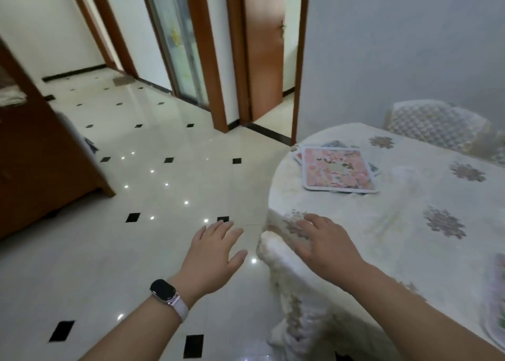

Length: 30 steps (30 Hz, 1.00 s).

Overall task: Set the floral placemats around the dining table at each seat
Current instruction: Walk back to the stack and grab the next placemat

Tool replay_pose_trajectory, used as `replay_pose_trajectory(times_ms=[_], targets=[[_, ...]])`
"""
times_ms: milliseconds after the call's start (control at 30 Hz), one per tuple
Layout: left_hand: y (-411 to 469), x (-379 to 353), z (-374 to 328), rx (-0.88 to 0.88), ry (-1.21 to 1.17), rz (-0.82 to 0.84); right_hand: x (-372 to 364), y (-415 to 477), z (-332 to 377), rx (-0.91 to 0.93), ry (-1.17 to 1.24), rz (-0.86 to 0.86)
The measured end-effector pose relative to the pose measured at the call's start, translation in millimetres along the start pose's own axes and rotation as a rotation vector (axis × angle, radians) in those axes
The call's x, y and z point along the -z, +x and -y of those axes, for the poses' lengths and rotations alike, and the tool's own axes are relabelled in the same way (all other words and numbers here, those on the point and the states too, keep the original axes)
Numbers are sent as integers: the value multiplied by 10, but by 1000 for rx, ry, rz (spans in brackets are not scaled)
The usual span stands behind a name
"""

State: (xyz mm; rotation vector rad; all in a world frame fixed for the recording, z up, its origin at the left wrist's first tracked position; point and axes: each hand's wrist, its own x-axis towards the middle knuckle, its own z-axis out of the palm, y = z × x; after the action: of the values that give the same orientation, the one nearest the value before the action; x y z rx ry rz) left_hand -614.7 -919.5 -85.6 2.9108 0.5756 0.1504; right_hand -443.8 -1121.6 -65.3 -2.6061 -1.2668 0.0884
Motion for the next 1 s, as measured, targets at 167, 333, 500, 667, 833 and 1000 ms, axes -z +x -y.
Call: replay_pose_trajectory(times_ms=[167,333,500,667,833,1000], targets=[[-129,128,677,99,-37,-70,-151,552,571,86,5,44],[-85,96,1236,153,-12,-130,-349,1131,926,147,6,65],[352,-10,1766,195,-27,-134,-624,1779,1017,130,24,74],[1213,-65,2222,177,-42,-77,-872,2533,931,58,47,94],[2193,44,2552,101,-54,-48,-929,3199,863,1,62,130],[2911,149,2708,17,-87,-68,-822,3706,767,-61,50,99]])
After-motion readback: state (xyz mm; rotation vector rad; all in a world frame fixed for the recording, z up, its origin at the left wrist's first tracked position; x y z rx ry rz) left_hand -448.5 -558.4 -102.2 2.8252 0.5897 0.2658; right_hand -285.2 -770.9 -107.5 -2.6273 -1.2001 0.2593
